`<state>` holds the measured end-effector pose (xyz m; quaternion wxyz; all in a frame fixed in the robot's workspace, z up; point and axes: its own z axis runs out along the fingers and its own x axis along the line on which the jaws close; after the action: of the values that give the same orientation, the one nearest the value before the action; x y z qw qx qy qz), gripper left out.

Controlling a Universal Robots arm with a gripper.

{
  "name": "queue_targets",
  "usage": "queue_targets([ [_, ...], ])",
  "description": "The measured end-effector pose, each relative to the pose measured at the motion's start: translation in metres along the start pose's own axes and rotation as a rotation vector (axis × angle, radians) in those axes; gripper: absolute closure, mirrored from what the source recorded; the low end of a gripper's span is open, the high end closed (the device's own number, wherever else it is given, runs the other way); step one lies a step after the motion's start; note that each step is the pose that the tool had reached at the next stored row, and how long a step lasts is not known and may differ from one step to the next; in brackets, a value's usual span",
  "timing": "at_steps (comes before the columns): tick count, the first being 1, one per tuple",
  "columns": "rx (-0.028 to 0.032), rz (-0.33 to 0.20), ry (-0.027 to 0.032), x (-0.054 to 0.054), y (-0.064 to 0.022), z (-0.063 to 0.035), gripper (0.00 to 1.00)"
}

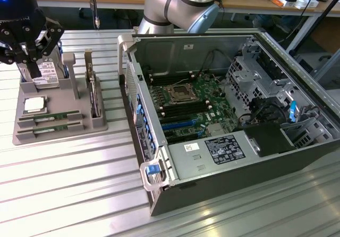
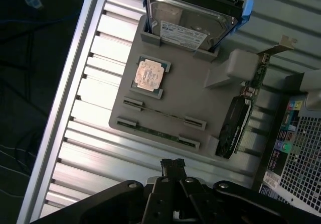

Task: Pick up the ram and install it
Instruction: 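Pick up the ram and move it above insertion slot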

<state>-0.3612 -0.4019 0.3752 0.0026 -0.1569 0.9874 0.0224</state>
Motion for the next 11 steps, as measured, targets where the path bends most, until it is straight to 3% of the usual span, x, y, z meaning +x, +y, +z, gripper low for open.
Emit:
queue_targets([
  [11,-0.001,-0.079,0.0034,0.0,0.0,0.0001,0.9],
])
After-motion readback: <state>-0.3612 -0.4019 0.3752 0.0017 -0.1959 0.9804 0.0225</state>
